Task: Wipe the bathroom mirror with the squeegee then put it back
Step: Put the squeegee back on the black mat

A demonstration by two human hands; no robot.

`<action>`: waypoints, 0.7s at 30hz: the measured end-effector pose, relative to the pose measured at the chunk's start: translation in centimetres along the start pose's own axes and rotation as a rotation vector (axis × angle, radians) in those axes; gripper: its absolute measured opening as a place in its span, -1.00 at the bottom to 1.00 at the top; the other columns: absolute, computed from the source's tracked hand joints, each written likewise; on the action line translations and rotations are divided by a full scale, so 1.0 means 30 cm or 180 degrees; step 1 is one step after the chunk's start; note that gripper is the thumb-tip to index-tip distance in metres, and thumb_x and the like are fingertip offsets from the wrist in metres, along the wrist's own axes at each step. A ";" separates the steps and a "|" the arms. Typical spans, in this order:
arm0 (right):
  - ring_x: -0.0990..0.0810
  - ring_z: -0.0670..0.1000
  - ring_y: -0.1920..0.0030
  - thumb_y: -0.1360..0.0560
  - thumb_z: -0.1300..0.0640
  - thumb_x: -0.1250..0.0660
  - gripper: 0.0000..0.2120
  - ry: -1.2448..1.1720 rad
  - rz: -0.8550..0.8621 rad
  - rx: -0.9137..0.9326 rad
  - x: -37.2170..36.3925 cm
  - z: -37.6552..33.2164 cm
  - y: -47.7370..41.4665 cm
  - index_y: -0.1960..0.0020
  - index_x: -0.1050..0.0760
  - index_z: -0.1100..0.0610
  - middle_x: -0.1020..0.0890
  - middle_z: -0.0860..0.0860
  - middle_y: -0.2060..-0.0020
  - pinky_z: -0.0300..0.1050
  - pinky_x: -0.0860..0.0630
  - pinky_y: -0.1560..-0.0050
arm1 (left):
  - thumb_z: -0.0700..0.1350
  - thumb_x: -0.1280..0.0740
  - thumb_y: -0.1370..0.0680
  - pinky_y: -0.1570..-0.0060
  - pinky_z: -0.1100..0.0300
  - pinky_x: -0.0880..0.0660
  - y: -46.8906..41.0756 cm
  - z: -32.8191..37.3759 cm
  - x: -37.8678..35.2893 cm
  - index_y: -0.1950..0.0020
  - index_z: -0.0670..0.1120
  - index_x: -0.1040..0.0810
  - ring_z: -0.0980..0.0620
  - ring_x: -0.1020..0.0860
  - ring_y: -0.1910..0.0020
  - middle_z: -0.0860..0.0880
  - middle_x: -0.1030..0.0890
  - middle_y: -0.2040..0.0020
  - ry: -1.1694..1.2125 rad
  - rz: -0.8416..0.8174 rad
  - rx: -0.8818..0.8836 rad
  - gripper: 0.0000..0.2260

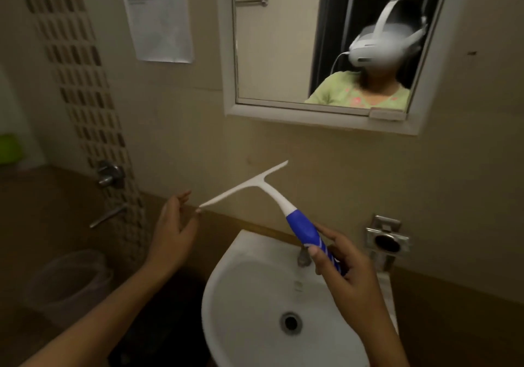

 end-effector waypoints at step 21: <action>-0.48 -0.23 0.46 -0.52 -0.03 -0.26 -0.76 0.0354 -0.1595 -0.1149 -0.517 0.257 -0.054 -0.16 -0.51 -0.04 -0.60 -0.04 0.39 -0.30 -0.33 0.37 | -0.14 -0.27 -0.56 -0.02 0.13 -0.38 0.285 -0.433 0.297 -0.26 0.03 -0.39 0.08 -0.44 -0.08 0.03 -0.41 -0.19 -0.0428 0.0772 0.1119 -0.72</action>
Point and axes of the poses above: each hand's wrist, its own y-axis away from the middle knuckle, its own x-axis out of the back of the hand, z = x × y, the point moved 3 cm from there along -y, towards the middle knuckle
